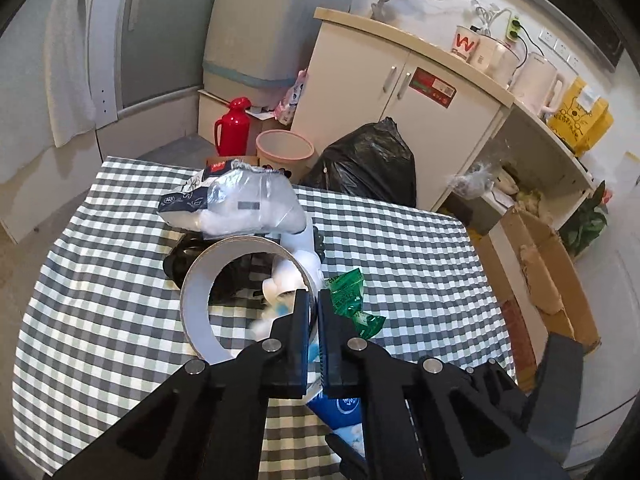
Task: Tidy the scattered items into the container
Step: 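Grasp the white tape roll with the left gripper while the right grasps the blue tissue pack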
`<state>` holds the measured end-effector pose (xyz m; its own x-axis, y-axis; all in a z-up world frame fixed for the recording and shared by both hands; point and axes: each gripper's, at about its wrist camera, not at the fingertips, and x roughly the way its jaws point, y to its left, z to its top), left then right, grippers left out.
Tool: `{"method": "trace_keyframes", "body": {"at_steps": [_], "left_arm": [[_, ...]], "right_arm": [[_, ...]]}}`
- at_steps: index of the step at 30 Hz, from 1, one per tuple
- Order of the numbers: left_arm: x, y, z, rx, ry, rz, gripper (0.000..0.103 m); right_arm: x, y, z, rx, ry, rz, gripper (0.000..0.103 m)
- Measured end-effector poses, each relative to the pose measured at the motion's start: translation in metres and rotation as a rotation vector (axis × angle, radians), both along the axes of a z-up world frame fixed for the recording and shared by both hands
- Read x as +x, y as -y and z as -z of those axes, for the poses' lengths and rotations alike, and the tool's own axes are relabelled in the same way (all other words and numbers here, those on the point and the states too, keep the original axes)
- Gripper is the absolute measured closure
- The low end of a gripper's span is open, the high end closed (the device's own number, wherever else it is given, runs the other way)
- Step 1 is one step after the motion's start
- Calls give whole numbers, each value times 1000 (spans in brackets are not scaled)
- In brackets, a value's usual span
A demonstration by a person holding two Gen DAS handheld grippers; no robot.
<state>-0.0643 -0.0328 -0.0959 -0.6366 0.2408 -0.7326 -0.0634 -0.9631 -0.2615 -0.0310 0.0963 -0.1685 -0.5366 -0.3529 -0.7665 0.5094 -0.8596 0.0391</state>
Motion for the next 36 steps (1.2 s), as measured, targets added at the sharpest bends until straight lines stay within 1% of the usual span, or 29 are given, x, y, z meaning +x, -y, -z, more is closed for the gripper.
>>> {"method": "trace_keyframes", "body": {"at_steps": [3,5,6,7,9,13,20,24,30,36], "left_arm": [[4,0,-4,-12,-10,2,100],[7,0,-7,-12,-15,5,100],[8,-1,-9,-14,-20,5,100],[9,-1,-11,-15,-25,5,100],[12,-1,-16,-20,-39,4,100],[17,1,-23,-37,-60,-2,100],[28,7,-30,-45,-83,-28,100],[33,13,-30,-52,-86,-40,99],[45,16,-37,-115,-116,-59,99],[64,16,-60,-156,-178,-55,99]], "right_arm": [[-2,2,4,9,13,-7,14],[-3,3,6,11,28,-14,32],[-3,5,7,14,34,-19,37],[-3,6,8,17,37,-23,45],[-1,5,7,19,35,-23,48],[2,3,3,0,39,-28,58],[14,-2,-12,-37,31,-13,60],[19,-7,-22,-48,7,25,60],[29,-7,-48,-62,-59,46,60],[39,-9,-78,-88,-131,75,60]]}}
